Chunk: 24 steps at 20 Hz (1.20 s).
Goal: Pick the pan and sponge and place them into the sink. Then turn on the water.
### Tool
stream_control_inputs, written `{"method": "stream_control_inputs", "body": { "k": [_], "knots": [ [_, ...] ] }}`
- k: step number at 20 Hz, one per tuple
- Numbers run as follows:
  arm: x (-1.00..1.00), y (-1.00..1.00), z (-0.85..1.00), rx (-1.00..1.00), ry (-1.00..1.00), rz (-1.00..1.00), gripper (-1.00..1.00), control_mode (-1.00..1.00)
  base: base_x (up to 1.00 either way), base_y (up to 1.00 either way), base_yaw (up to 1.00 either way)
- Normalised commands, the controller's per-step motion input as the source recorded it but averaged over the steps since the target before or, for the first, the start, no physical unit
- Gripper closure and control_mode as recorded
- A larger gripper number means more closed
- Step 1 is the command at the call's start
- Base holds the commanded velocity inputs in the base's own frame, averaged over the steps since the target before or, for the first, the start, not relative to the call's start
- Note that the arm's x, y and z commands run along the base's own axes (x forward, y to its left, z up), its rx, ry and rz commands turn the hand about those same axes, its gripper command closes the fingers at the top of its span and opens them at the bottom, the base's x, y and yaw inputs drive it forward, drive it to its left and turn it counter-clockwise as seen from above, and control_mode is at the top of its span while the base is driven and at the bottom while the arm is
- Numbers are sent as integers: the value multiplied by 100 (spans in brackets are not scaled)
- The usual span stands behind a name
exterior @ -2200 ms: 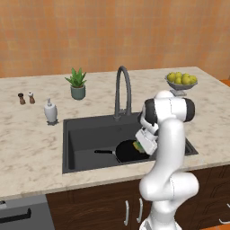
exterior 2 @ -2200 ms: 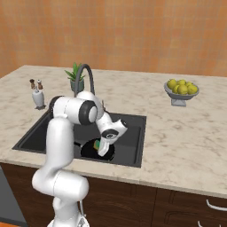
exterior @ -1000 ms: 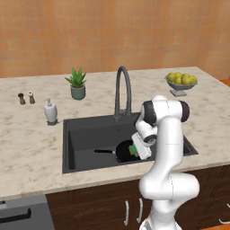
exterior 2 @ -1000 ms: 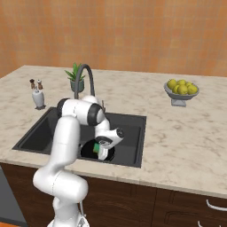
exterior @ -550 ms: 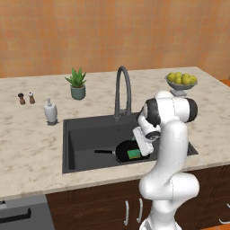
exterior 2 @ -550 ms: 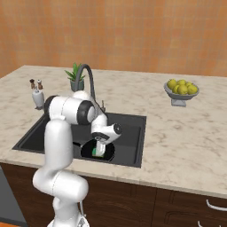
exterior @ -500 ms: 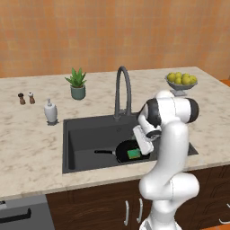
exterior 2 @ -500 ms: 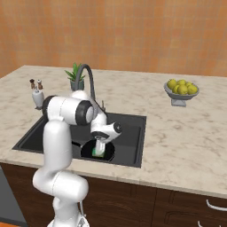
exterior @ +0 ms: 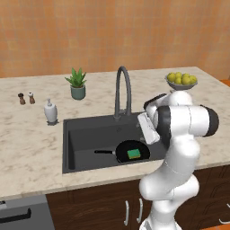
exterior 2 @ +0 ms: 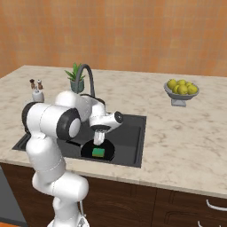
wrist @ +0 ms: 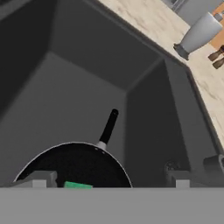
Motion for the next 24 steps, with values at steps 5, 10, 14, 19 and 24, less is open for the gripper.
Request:
{"method": "stream_control_inputs", "body": {
  "k": [5, 10, 14, 19, 24],
  "knots": [
    [-63, -19, 58, 12, -24, 0, -100, -100, 0, 0, 0],
    [-22, -24, 60, 23, -7, 0, -100, -100, 0, 0, 0],
    [-10, -24, 53, 32, 0, 2, -100, -100, 0, 0, 0],
    [-1, -3, 41, 20, 8, 0, -100, -100, 0, 0, 0],
    [0, -3, 11, 11, 12, -3, -100, -100, 0, 0, 0]
  ]
}}
